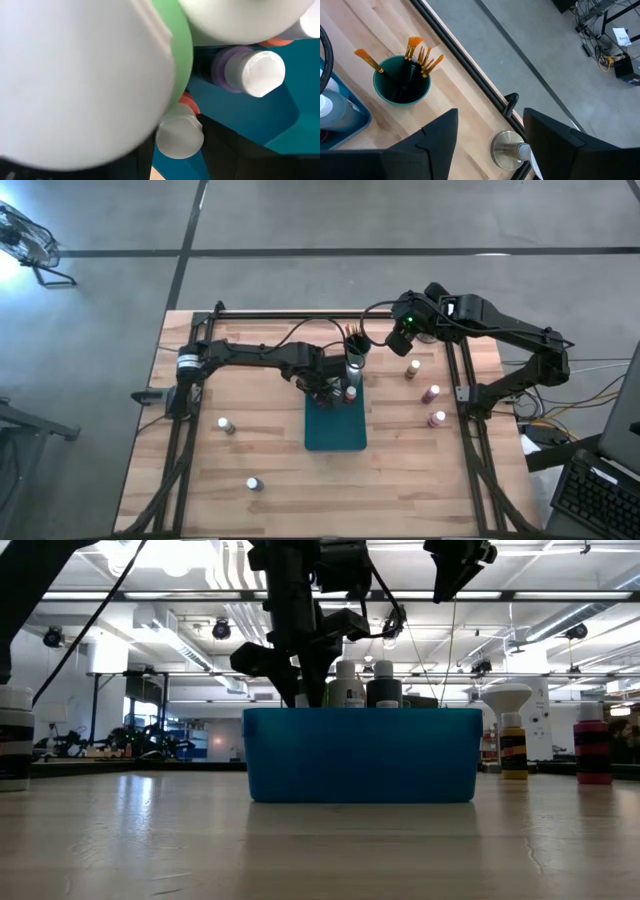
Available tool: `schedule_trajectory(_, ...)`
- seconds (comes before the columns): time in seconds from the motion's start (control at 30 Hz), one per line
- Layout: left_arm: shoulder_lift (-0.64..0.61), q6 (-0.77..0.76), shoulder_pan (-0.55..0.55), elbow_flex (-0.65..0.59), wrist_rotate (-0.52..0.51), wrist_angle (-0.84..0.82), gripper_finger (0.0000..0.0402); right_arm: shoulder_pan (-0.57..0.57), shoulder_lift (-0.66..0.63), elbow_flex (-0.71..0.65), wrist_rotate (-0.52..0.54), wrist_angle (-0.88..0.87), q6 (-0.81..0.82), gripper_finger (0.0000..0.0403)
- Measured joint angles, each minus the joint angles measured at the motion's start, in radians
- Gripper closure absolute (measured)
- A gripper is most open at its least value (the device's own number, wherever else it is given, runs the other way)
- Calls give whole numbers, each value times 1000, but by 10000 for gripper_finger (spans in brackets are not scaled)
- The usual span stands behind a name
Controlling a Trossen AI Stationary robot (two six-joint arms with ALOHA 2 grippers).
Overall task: Pick & Place Paint Supplies
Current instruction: Put the small orange paint bottle into the blue bin
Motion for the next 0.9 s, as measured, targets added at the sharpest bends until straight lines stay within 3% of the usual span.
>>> schedule_trajectory(0.9, -1, 9, 0, -30, 4, -14, 257, 0, 0, 0, 0, 0, 0, 112)
